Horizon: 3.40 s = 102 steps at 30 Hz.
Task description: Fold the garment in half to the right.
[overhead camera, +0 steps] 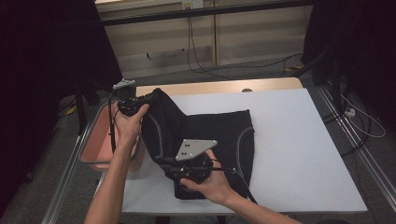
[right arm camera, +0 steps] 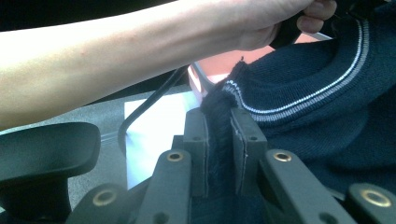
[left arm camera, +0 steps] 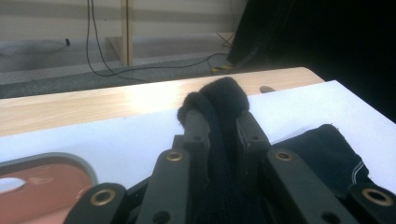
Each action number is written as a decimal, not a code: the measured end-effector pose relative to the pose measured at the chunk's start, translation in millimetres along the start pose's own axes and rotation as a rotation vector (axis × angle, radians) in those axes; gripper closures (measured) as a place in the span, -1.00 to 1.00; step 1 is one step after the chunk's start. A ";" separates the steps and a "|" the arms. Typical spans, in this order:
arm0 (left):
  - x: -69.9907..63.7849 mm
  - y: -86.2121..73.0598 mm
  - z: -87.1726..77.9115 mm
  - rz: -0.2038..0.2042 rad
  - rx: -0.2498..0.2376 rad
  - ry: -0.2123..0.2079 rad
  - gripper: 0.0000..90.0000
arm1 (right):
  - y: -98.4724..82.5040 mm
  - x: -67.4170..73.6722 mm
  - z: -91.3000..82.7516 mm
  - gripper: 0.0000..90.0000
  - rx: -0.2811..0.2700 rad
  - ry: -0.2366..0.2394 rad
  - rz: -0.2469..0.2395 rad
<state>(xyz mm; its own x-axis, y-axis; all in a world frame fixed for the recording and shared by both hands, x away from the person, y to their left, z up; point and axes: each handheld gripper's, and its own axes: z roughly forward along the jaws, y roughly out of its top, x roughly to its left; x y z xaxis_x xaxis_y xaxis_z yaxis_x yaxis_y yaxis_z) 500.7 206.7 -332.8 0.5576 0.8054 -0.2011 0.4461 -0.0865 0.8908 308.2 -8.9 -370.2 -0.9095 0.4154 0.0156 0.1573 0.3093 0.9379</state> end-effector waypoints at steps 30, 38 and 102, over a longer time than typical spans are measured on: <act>-47.3 -8.6 57.6 0.028 0.043 -0.071 0.73 | -37.6 -18.7 -51.3 0.73 0.050 -0.110 0.045; -57.7 -11.7 70.0 0.034 0.057 -0.086 0.72 | -50.9 -23.4 -65.0 0.73 0.066 -0.142 0.065; -138.0 -52.1 160.2 0.089 0.163 -0.161 0.52 | -127.8 -30.4 -122.9 0.71 0.186 -0.284 0.177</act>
<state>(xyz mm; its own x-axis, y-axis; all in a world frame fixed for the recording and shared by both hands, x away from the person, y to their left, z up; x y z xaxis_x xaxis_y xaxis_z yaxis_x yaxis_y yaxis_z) 512.7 6.1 -416.7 0.6983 0.6878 -0.1982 0.4899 -0.2573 0.8329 268.5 -166.2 -447.9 -0.7232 0.6888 0.0502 0.3930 0.3506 0.8501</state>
